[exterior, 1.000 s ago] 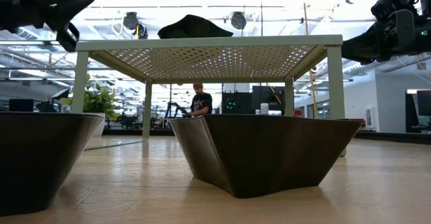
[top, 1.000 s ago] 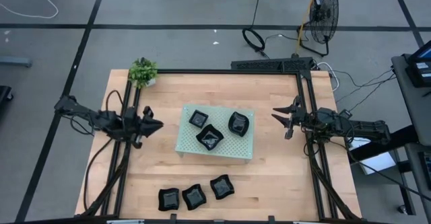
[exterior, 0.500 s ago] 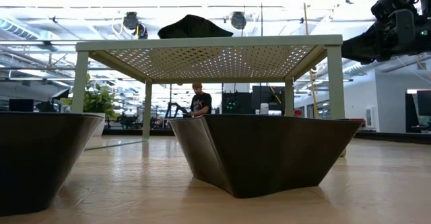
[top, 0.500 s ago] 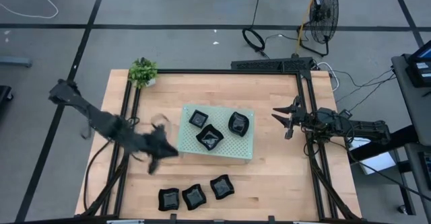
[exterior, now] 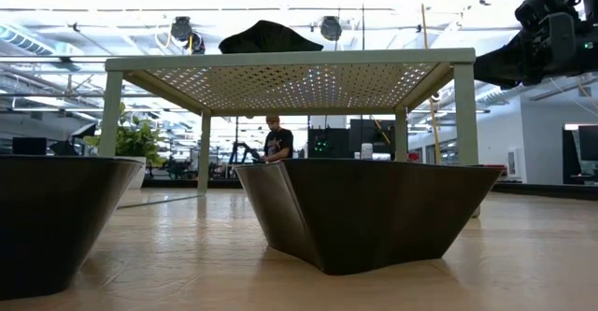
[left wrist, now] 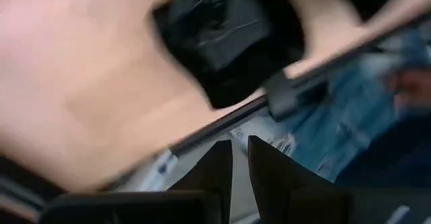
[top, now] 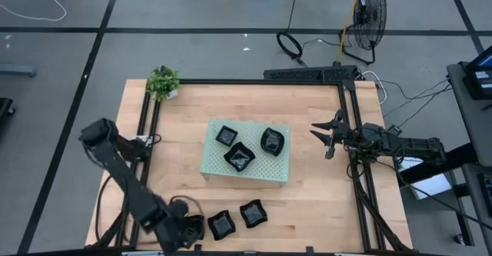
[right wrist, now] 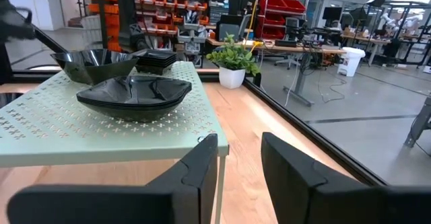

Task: Pick & Place Mini shaped plates
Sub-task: Stack the distorted square plate on top of the distorted square plate on the shelf

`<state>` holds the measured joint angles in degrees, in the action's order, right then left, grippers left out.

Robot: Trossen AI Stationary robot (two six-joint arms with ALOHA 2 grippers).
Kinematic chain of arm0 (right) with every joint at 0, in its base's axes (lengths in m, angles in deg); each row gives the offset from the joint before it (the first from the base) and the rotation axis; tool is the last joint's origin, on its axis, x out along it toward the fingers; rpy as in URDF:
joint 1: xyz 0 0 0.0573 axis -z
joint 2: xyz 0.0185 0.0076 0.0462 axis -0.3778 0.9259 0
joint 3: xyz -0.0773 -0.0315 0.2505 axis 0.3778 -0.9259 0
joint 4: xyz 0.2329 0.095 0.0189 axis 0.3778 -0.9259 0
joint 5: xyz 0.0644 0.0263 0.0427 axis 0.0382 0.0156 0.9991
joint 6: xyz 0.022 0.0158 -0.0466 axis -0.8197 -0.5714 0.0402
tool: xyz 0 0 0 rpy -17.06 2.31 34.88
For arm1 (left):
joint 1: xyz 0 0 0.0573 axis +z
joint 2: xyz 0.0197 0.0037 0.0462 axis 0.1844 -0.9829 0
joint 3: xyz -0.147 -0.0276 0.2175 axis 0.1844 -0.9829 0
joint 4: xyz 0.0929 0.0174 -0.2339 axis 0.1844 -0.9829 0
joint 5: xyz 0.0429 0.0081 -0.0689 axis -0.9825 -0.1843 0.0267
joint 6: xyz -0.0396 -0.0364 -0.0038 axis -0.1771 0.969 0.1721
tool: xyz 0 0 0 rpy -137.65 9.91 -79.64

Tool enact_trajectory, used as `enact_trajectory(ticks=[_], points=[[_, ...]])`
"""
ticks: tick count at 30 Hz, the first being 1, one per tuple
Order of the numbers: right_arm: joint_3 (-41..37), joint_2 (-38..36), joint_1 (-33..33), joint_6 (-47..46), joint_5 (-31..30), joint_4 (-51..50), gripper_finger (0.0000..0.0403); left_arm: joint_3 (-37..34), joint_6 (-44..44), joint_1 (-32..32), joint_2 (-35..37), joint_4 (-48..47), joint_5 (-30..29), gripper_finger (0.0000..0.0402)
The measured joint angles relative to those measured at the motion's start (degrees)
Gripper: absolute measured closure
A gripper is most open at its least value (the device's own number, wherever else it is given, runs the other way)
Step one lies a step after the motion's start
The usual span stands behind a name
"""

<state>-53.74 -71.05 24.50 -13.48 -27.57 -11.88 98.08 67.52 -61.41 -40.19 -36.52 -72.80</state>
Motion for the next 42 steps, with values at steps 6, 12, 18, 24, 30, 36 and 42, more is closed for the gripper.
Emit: enact_trajectory(ticks=[6,12,18,24,30,36,42], points=[[0.0,0.0,0.0,0.0,0.02,0.0,0.03,-0.06,15.92,-2.54,-5.12,-1.01,1.8,0.0345],[0.0,0.0,0.01,0.0,0.01,0.0,0.03,-0.09,17.52,1.05,-6.91,-5.48,1.21,0.0284],[0.0,0.0,0.0,0.0,0.0,0.0,0.03,-0.09,18.14,1.82,-6.81,-8.66,4.52,0.0214],[0.0,0.0,0.0,0.0,0.02,-0.02,0.03,-0.09,18.48,0.29,-9.21,-8.72,2.3,0.02],[0.0,0.0,0.02,0.0,0.02,-0.11,0.03,-0.09,18.48,-0.27,-11.49,-5.67,-1.33,0.0199],[0.0,0.0,0.02,-0.02,0.02,-0.11,0.03,-0.09,18.28,-0.27,-11.96,-5.65,-1.31,0.0199],[0.0,0.0,0.01,0.0,0.01,-0.1,0.03,-0.09,18.28,-0.27,-11.96,-5.65,-1.33,0.0199]])
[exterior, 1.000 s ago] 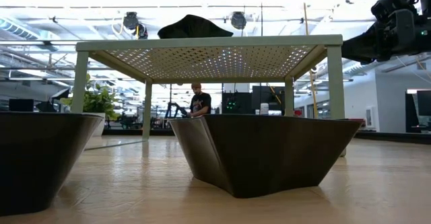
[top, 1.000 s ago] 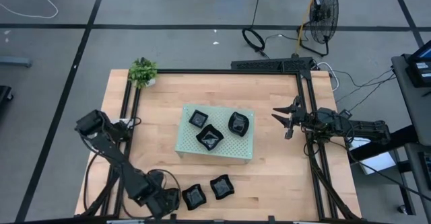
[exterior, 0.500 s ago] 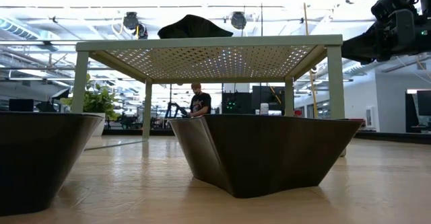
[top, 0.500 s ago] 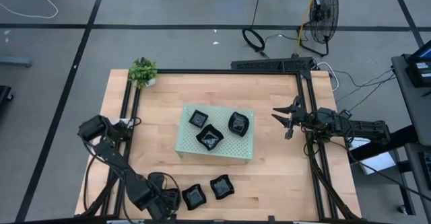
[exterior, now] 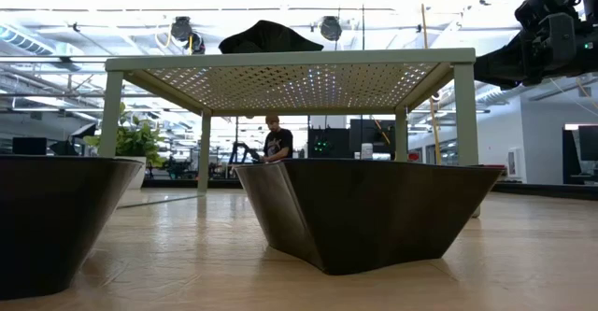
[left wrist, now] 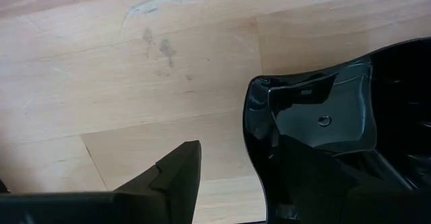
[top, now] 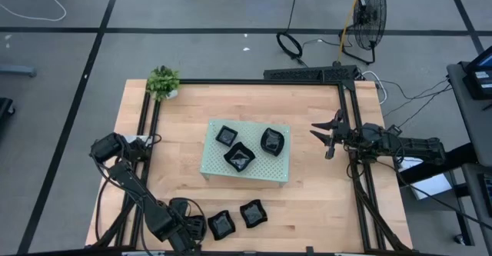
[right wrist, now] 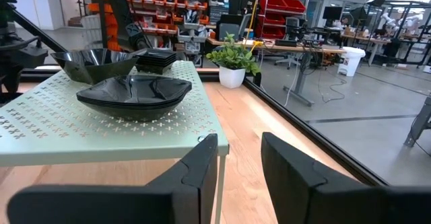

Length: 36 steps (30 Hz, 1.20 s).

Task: Pick & Place Mini shaped plates
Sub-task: Stack the distorted square plate on top of the distorted square plate on the shelf

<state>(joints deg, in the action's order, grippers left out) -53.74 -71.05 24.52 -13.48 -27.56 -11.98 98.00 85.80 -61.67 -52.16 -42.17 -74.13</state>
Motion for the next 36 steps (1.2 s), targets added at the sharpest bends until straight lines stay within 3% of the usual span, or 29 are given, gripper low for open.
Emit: enact_trajectory(ticks=[6,19,27,36], points=[[0.0,0.0,0.0,0.0,0.0,0.01,0.03,0.0,-0.25,0.02,0.0,0.74,-0.07,0.0222],[0.0,0.0,-0.01,0.0,0.0,0.02,0.03,0.0,-1.73,-0.11,0.11,2.43,-2.14,0.0391],[0.0,-0.02,0.01,0.0,0.01,0.04,0.03,0.02,-1.68,-0.5,4.27,0.82,-3.25,0.0397],[0.0,-0.02,0.01,0.0,-0.01,0.04,0.03,0.02,-8.69,-0.43,14.22,-3.03,-19.59,0.0396]])
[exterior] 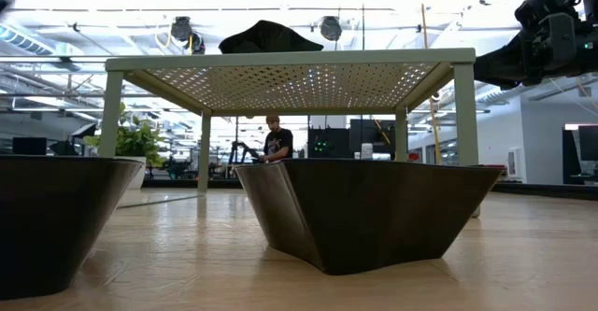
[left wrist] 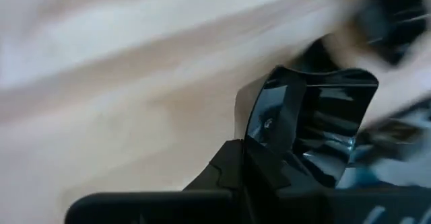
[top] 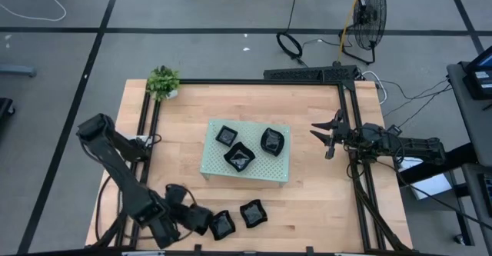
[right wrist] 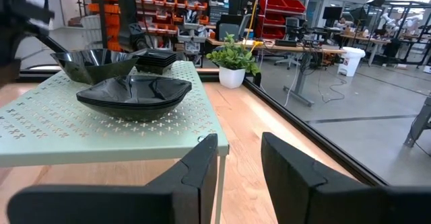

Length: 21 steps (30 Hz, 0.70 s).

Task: Pick & Place Mini shaped plates
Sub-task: Stack the distorted square plate on top of the distorted square plate on the shelf

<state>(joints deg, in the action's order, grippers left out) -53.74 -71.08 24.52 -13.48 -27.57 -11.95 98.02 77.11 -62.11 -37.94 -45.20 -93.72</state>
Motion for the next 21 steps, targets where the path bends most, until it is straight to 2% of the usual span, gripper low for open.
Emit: enact_trajectory(ticks=[4,7,9,11,14,21], points=[[0.0,0.0,0.0,-0.02,0.02,0.0,0.03,0.0,-7.82,1.0,4.72,0.17,-10.87,0.0398],[0.0,0.0,-0.01,-0.01,0.01,0.0,0.03,0.0,-17.93,3.09,8.37,1.54,-20.72,0.0397],[0.0,0.0,0.0,0.0,0.0,0.0,0.03,0.0,-26.26,5.57,10.76,2.6,-24.94,0.0398],[0.0,0.0,0.0,-0.01,0.01,0.0,0.03,0.0,-33.14,9.01,13.13,3.05,-26.77,0.0398],[0.0,0.0,-0.01,-0.01,0.01,0.0,0.03,0.0,-41.64,15.85,15.66,2.97,-24.29,0.0398],[0.0,0.0,0.0,-0.02,0.02,0.0,0.03,0.0,-58.19,33.63,16.38,5.86,-8.2,0.0398]])
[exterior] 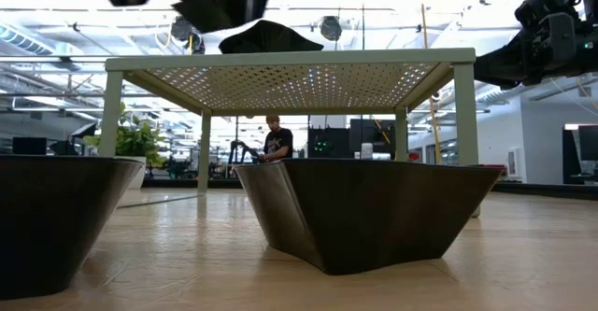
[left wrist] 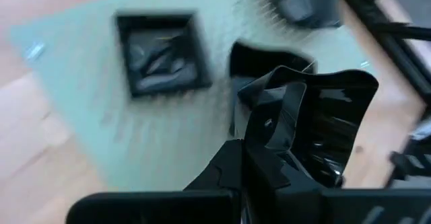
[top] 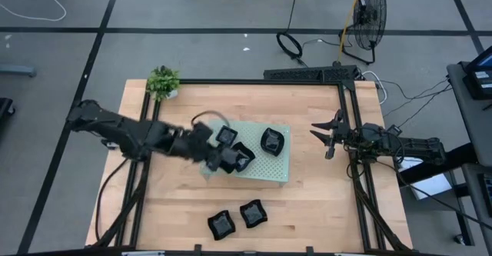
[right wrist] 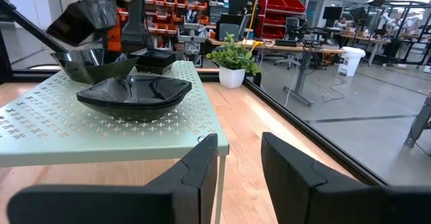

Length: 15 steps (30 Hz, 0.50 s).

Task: Pick & Place Mini shaped plates
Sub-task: Stack the distorted square plate on top of the distorted square plate on the shelf

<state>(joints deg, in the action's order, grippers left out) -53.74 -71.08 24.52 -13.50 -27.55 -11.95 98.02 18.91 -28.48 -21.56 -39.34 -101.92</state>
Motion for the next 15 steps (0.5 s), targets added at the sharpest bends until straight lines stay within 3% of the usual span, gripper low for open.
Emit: enact_trajectory(ticks=[8,15], points=[[0.0,0.0,-0.02,0.0,0.0,0.0,0.03,0.0,-17.66,9.79,0.04,16.51,11.69,0.0399],[0.0,0.0,-0.02,0.0,-0.01,-0.04,0.03,-0.02,-17.5,11.57,-1.13,12.02,15.24,0.0399]])
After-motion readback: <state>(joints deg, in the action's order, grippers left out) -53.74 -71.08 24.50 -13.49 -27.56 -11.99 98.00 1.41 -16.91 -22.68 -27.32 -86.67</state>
